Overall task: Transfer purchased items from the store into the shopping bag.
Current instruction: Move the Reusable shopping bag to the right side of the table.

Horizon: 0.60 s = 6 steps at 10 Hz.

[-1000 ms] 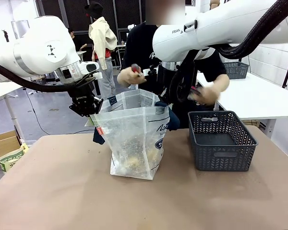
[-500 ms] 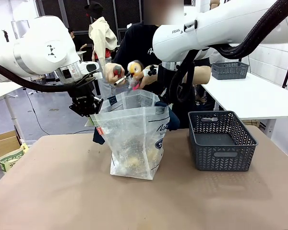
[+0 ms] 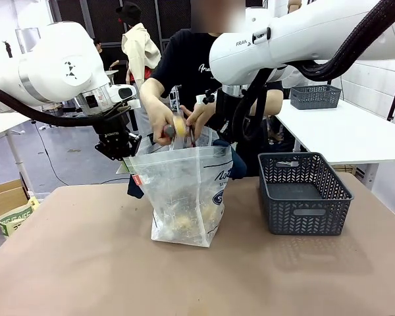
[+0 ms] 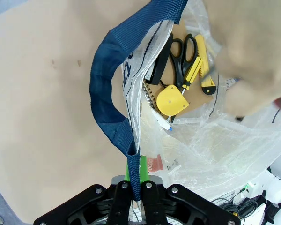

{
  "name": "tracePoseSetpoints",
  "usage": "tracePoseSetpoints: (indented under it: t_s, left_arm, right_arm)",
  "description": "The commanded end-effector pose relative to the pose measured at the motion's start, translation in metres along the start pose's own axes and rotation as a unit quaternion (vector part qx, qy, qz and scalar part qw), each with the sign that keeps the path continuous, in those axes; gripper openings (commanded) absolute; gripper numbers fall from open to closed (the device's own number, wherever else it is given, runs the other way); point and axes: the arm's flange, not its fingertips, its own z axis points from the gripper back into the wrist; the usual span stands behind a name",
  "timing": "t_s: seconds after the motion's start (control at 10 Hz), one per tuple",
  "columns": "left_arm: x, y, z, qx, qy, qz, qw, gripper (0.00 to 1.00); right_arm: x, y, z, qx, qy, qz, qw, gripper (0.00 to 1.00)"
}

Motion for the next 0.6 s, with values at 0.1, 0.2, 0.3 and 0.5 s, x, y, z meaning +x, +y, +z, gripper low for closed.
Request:
tracePoseSetpoints:
  t_s: [0.1, 0.2, 0.3, 0.5]
  left_arm:
    - [0.0002, 0.0013, 0.0, 0.0, 0.0, 0.002, 1.0, 0.0]
    - [0.0002, 0.0013, 0.0, 0.0, 0.0, 0.002, 1.0, 0.0]
    - [0.0002, 0.0013, 0.0, 0.0, 0.0, 0.002, 1.0, 0.0]
    - [0.0002, 0.0013, 0.0, 0.0, 0.0, 0.002, 1.0, 0.0]
  right_arm:
    - [-0.0015, -0.0013, -0.0021, 0.0, 0.002, -0.001, 1.0, 0.0]
    - [-0.0015, -0.0013, -0.0021, 0.0, 0.002, -0.001, 1.0, 0.0]
    - [-0.0015, -0.0013, -0.0021, 0.0, 0.002, -0.001, 1.0, 0.0]
    - [-0.0015, -0.0013, -0.0021, 0.0, 0.002, -0.001, 1.0, 0.0]
